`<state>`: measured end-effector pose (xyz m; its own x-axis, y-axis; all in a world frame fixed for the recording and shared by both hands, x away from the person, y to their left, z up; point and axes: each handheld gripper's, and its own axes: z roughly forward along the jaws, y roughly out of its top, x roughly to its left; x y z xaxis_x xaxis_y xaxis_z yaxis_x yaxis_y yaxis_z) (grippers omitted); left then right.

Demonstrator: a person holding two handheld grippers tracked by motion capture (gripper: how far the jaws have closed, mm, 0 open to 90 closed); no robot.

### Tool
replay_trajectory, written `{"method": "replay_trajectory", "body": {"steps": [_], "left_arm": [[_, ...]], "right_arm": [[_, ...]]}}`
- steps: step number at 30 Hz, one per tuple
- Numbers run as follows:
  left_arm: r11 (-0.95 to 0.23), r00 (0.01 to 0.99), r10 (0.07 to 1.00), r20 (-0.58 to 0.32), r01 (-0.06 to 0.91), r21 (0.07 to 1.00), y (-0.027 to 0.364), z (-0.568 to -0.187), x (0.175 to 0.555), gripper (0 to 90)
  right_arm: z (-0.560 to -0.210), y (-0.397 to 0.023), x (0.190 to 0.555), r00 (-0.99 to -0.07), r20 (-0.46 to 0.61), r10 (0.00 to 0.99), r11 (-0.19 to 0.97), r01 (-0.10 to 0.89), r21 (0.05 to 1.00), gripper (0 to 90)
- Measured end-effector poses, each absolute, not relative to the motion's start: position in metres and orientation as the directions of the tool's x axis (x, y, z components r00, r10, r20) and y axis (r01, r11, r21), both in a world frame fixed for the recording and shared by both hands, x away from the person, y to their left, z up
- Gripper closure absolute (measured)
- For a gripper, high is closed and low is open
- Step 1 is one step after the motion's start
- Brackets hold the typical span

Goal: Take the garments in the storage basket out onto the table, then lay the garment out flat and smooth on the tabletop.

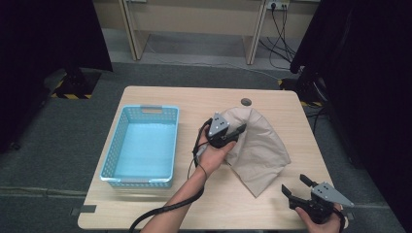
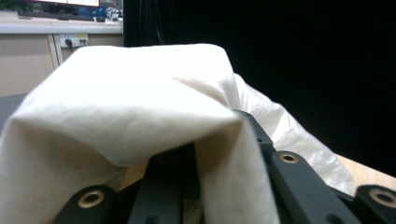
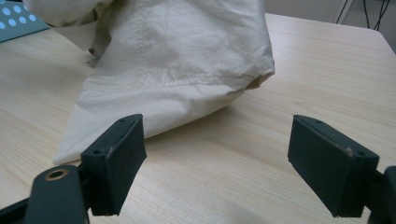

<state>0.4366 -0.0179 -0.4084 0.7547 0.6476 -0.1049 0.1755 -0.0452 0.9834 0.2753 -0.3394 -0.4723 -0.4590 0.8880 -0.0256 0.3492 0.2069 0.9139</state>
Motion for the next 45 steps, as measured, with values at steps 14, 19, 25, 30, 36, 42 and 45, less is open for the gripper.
{"method": "replay_trajectory", "body": {"steps": [14, 19, 25, 30, 36, 42, 45], "left_arm": [[-0.076, 0.694, 0.702, -0.158, 0.294, 0.953, -0.016, -0.41, 0.438, 20.3], [-0.099, 0.689, 0.71, -0.148, 0.305, 0.947, -0.006, -0.402, 0.43, 15.8], [-0.116, 0.697, 0.703, -0.142, 0.309, 0.944, 0.01, -0.401, 0.416, 15.7], [-0.13, 0.7, 0.7, -0.142, 0.32, 0.938, 0.019, -0.407, 0.407, 15.7], [-0.119, 0.719, 0.679, -0.146, 0.305, 0.945, 0.018, -0.406, 0.405, 18.0], [-0.129, 0.747, 0.649, -0.145, 0.296, 0.947, 0.014, -0.406, 0.398, 20.6], [-0.132, 0.749, 0.648, -0.141, 0.293, 0.947, 0.015, -0.407, 0.397, 20.8]], "right_arm": [[-0.472, -0.339, 0.275, -0.458, -0.024, 0.889, 0.205, 0.35, 0.914, 19.8], [-0.472, -0.339, 0.275, -0.458, -0.029, 0.889, 0.211, 0.351, 0.912, 19.2], [-0.472, -0.338, 0.275, -0.452, -0.036, 0.891, 0.215, 0.352, 0.911, 19.1], [-0.472, -0.337, 0.275, -0.449, -0.044, 0.893, 0.224, 0.355, 0.908, 19.1], [-0.472, -0.337, 0.275, -0.451, -0.047, 0.891, 0.229, 0.357, 0.906, 19.5], [-0.472, -0.336, 0.276, -0.46, -0.064, 0.886, 0.25, 0.356, 0.9, 22.4], [-0.472, -0.334, 0.277, -0.467, -0.066, 0.882, 0.255, 0.353, 0.9, 22.9]]}}
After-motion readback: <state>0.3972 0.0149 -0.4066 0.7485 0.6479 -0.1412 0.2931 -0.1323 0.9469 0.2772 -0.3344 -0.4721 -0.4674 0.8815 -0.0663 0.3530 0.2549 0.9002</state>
